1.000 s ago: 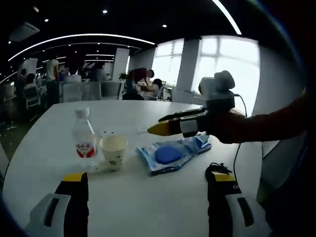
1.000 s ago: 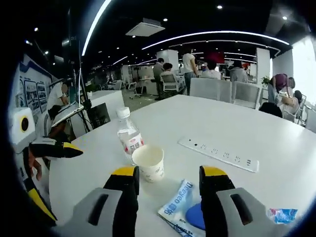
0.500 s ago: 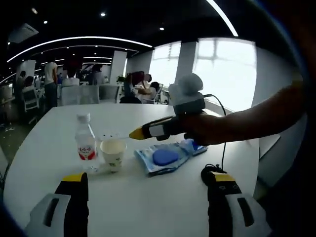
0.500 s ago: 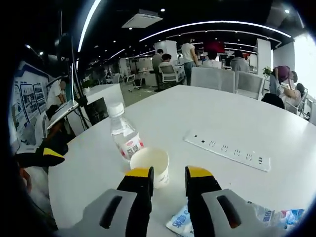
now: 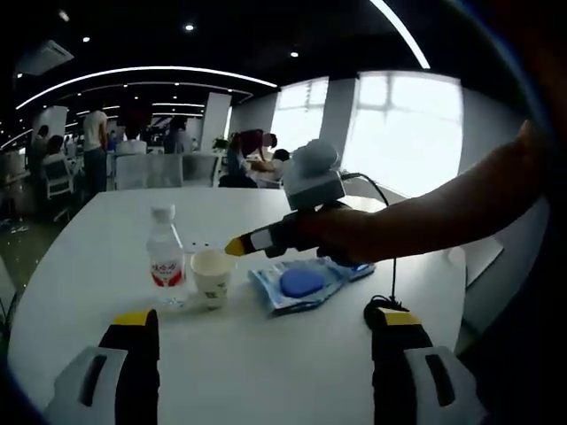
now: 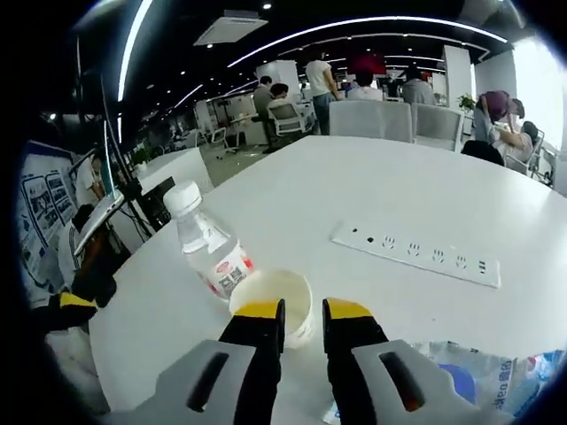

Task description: Arrange the tabletop items into an orderly group along one side of the table until the central work area is clear of visible clutter.

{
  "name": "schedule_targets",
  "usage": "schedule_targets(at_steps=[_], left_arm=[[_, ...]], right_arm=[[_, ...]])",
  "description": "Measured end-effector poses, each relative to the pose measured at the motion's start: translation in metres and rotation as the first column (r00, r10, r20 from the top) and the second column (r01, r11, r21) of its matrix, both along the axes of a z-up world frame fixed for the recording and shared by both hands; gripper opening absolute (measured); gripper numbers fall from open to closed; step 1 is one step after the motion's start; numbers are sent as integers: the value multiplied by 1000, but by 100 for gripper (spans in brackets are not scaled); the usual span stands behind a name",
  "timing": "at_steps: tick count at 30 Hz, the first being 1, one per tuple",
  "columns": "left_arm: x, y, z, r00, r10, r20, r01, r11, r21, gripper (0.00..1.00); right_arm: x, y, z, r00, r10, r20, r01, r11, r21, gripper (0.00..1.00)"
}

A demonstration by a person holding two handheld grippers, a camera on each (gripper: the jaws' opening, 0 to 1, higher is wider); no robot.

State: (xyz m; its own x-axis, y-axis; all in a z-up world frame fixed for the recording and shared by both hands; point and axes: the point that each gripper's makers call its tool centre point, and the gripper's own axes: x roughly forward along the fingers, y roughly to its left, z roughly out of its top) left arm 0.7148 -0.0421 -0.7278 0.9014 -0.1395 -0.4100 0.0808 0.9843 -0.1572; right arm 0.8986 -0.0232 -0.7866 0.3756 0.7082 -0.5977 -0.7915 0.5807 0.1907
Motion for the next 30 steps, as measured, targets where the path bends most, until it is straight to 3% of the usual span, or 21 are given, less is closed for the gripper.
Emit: schedule_targets(at_steps=[10,14,30], left_arm=[[-5,5,-1,1000,2,-3,-2,1000,-1,95],[-6,5,-3,1000,0,-7,0,1000,-1,95],[-5,1,-4,1000,-15,-9,14,1000,-11,93]], right_arm=[[8,12,-10,999,-23,-29,23,1000,-18,9],[9,8,-12,998,-48,-32,47,999,-23,0],[5,-2,-5,995,-81,-60,81,997,-4,0]])
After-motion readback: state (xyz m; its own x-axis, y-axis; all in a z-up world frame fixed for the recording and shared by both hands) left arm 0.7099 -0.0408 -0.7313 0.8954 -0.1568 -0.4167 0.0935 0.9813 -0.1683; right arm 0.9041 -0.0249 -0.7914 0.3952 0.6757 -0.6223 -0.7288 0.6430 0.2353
